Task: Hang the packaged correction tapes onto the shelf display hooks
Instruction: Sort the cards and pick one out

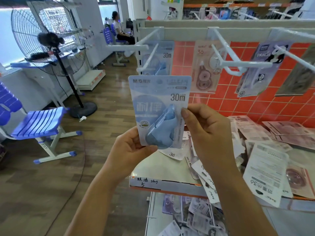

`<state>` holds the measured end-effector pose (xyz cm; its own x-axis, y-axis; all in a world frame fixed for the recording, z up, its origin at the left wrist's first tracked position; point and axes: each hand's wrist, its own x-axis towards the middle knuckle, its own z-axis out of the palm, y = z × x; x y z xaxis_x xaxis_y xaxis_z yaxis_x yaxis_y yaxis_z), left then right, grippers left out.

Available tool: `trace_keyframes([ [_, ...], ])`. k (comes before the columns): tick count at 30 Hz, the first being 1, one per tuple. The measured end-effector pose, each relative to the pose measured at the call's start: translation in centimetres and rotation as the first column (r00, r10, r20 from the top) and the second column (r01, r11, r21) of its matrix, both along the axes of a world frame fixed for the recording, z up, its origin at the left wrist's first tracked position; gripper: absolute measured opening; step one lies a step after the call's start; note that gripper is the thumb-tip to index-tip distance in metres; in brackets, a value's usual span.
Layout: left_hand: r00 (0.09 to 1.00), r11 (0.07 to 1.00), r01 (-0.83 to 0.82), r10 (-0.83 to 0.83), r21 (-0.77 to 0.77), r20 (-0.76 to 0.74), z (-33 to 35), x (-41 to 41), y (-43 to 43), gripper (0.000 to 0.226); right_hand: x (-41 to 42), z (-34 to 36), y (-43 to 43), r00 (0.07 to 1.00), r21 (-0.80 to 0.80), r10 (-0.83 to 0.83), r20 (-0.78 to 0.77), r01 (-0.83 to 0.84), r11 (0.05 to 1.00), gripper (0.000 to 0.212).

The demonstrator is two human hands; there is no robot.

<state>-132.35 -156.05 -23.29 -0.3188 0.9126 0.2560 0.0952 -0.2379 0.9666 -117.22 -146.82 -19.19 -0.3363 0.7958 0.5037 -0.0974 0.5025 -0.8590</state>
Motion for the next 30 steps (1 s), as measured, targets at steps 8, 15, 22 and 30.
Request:
trace_keyframes([
  [8,1.000,0.998,-0.006,0.007,0.064,-0.019,0.6,-1.8,-0.9,0.030,-1.7,0.8,-1.4,0.998,0.025,0.008,-0.062,-0.007,1.000,0.013],
  [15,0.999,0.996,0.047,-0.046,0.081,-0.009,1.2,-2.5,-1.2,0.034,-2.7,0.7,-1.7,0.994,0.041,-0.036,-0.102,0.041,0.998,0.016],
  [22,0.999,0.999,0.032,-0.032,-0.001,0.027,1.0,-2.9,0.0,0.038,-3.5,-0.2,0.0,0.995,0.011,-0.076,-0.070,0.077,0.997,0.015],
  [30,0.989,0.995,-0.102,0.102,0.001,0.103,0.7,-4.3,5.1,0.033,-6.2,-2.7,4.5,0.964,0.043,-0.255,0.079,0.253,0.967,0.015],
])
